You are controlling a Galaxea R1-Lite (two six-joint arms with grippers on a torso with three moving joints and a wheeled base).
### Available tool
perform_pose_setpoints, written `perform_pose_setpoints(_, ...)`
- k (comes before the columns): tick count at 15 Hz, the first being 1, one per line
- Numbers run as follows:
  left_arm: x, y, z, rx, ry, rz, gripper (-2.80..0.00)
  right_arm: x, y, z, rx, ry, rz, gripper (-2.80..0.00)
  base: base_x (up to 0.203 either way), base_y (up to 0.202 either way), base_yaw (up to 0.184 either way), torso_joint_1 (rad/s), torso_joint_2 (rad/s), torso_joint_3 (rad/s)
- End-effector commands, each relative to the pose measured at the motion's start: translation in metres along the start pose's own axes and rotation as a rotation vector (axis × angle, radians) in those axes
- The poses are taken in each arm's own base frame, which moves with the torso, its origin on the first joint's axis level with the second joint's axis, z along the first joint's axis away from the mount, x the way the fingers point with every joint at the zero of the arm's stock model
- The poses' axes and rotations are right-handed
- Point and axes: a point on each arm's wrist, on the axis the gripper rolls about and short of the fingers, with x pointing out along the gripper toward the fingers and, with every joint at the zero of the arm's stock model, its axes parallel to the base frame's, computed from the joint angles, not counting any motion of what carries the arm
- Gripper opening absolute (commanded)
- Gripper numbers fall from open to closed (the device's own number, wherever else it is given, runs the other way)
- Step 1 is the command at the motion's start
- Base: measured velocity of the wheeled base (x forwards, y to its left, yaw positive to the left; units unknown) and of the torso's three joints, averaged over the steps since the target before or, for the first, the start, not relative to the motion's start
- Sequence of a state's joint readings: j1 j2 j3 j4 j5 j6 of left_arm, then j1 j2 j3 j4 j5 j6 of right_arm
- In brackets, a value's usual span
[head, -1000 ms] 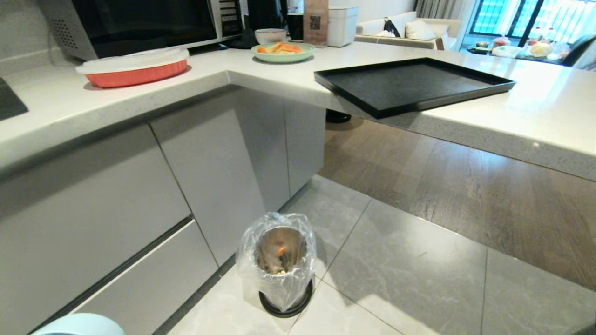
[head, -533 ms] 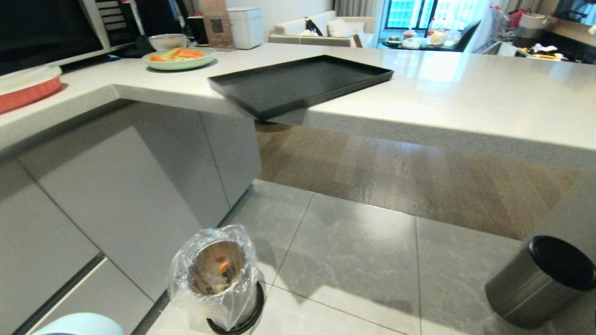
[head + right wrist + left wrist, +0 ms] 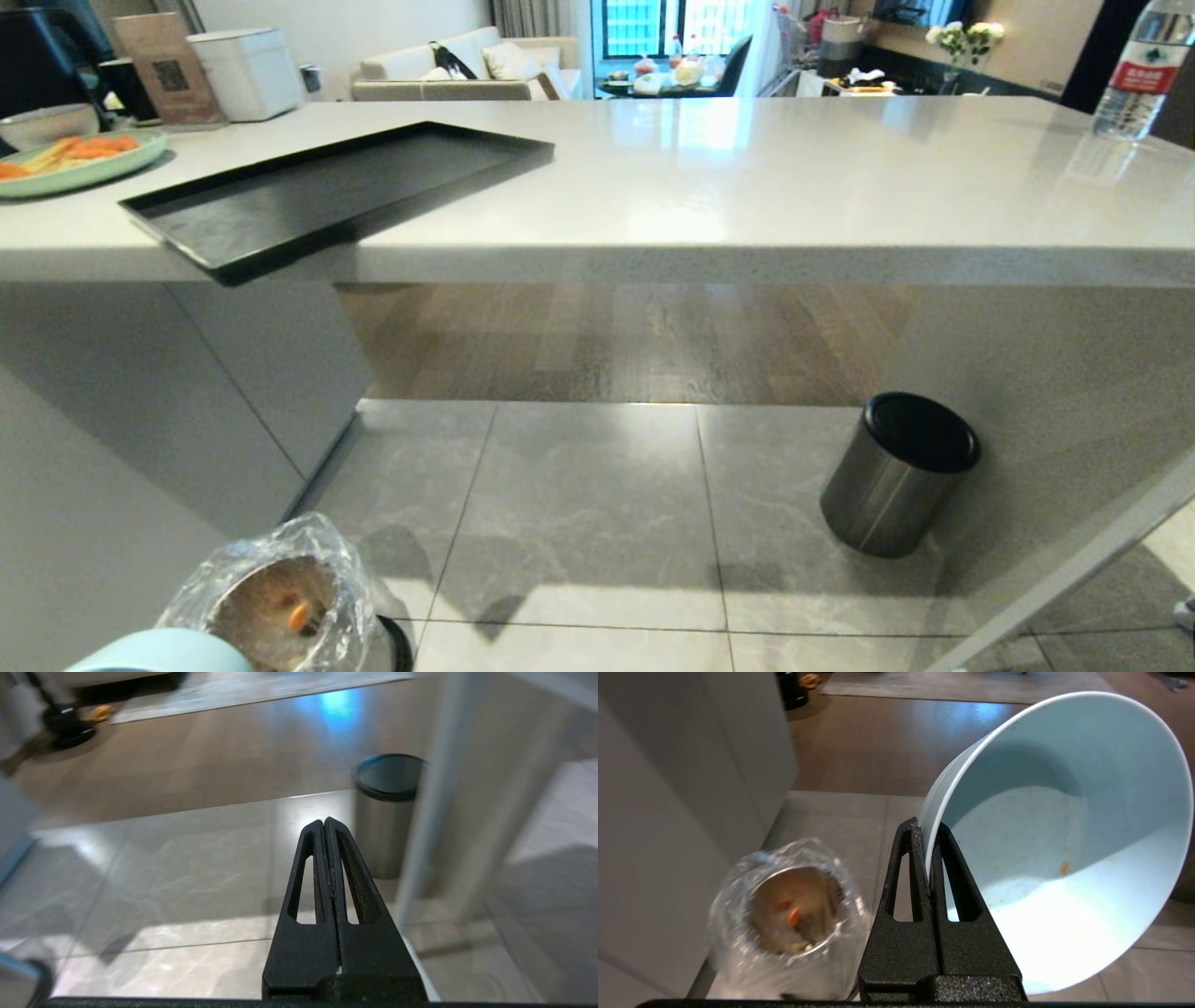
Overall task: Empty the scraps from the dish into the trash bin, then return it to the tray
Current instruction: Put the bowl back to the table
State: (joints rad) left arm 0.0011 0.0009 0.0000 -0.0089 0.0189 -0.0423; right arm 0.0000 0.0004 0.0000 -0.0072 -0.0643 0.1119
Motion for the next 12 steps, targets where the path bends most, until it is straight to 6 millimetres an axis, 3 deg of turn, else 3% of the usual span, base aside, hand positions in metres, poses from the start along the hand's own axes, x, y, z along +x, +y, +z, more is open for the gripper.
perform_pose_setpoints(1,0.0001,0.0000,0.0000,-0.001,0.000,0.001,-2.80,0.0000,0.0000,0.0000,0.000,-0.001,0.000,-2.80,0.002,0.005,-0.103,0.002,0.00,0.007)
perform_pose_setpoints(12,0.0001,0.0000,0.0000,-0.001,0.000,0.001,-2.80,0.0000,0.0000,0.0001,0.000,0.000,0.000,-2.80,0.000,0.000,-0.005,0.000,0.00,0.000)
